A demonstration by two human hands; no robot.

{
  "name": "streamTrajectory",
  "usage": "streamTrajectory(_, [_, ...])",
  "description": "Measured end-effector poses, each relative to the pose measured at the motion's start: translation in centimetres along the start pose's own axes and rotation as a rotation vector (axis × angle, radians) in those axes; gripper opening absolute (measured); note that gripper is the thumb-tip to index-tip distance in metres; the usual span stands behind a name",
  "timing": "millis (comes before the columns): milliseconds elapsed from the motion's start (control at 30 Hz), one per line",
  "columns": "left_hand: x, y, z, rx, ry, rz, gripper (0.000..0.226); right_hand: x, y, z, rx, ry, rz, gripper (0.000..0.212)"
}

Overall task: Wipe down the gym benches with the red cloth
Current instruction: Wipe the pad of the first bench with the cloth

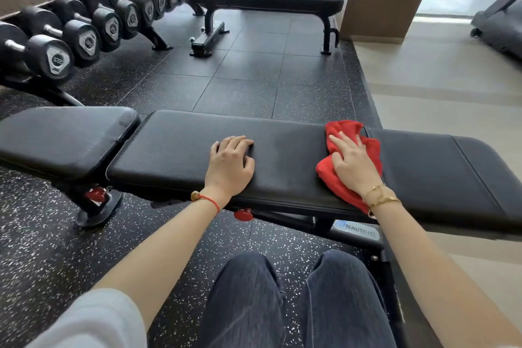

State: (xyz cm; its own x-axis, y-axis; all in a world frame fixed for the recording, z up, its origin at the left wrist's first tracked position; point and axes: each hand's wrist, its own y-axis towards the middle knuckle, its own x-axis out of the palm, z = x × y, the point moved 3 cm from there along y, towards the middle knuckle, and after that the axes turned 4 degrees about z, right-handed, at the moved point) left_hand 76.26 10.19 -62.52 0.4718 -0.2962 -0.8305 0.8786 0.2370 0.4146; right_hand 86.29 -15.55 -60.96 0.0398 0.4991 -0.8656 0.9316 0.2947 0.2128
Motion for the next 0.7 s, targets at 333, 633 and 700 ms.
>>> streamTrajectory(333, [0.0, 0.0, 0.0, 0.004, 0.014, -0.004, 0.039, 3.6, -2.3, -6.9, -0.238, 0.113, -0.091, 0.05])
streamTrajectory(633, [0.0, 0.0, -0.1, 0.0, 0.004, -0.011, 0.041, 0.7, 0.6, -0.9, -0.013, 0.004, -0.021, 0.048])
streamTrajectory(700, [0.0, 0.0, 0.0, -0.003, 0.012, -0.007, 0.041, 1.4, 2.3, -2.0, 0.03, -0.008, -0.026, 0.047])
